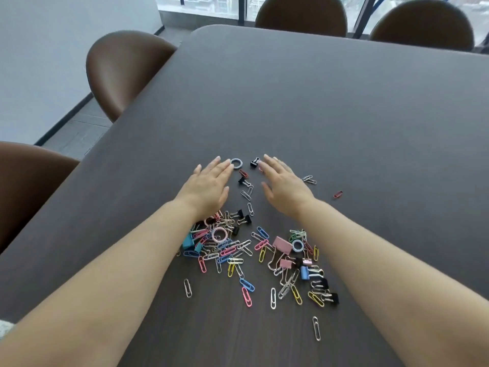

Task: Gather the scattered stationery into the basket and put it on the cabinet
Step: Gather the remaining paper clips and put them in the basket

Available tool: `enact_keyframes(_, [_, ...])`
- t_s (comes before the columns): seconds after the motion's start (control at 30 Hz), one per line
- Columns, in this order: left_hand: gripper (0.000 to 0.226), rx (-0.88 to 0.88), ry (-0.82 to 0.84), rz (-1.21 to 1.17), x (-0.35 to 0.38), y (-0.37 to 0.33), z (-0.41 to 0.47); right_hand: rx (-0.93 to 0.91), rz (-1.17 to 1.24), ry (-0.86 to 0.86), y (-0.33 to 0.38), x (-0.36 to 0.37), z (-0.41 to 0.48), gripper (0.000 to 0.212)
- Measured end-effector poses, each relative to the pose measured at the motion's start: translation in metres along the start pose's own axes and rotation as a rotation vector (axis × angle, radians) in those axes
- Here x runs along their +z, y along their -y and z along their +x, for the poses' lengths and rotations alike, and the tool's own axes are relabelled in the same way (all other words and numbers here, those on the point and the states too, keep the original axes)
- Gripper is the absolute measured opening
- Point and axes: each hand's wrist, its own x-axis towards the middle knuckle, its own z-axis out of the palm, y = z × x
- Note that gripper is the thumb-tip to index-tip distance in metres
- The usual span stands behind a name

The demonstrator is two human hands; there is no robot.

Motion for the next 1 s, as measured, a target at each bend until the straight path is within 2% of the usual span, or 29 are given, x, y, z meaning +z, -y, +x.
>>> enact_keyframes(0.13, [0.056,0.065,0.163,0.027,0.006,0.011,0.041,-0.007,-0.057,0.139,-0.009,0.005,0.044,0.053])
enact_keyframes(0.23, [0.057,0.074,0.155,-0.037,0.018,0.017,0.036,-0.051,-0.165,0.151,-0.014,0.019,0.038,0.055])
enact_keyframes(0.33, [0.055,0.054,0.131,-0.104,0.022,0.017,0.012,-0.087,-0.173,0.138,-0.014,0.024,0.019,0.054])
enact_keyframes(0.47, [0.053,0.068,0.188,-0.159,0.021,0.004,-0.041,-0.150,-0.091,0.234,-0.001,0.018,-0.025,0.051])
enact_keyframes(0.6, [0.067,0.110,0.256,-0.149,0.024,-0.020,-0.100,-0.201,-0.008,0.344,0.015,0.016,-0.094,0.047])
enact_keyframes(0.7, [0.071,0.128,0.215,-0.161,0.023,-0.033,-0.128,-0.165,0.092,0.276,0.023,0.012,-0.128,0.040])
enact_keyframes(0.77, [0.071,0.125,0.063,-0.162,0.018,-0.030,-0.134,-0.096,0.136,0.110,0.030,0.005,-0.126,0.033])
enact_keyframes(0.83, [0.062,0.023,-0.132,-0.144,0.014,-0.017,-0.131,-0.053,0.137,-0.031,0.035,0.000,-0.108,0.031])
enact_keyframes(0.87, [0.059,-0.083,-0.164,-0.130,0.011,-0.007,-0.129,-0.036,0.131,-0.049,0.037,-0.002,-0.095,0.032])
enact_keyframes(0.93, [0.055,-0.305,-0.104,-0.119,0.013,0.014,-0.127,0.002,0.093,0.027,0.041,-0.003,-0.064,0.042])
enact_keyframes(1.0, [0.059,-0.419,0.011,-0.117,0.021,0.029,-0.124,0.031,0.011,0.135,0.041,0.000,-0.032,0.052])
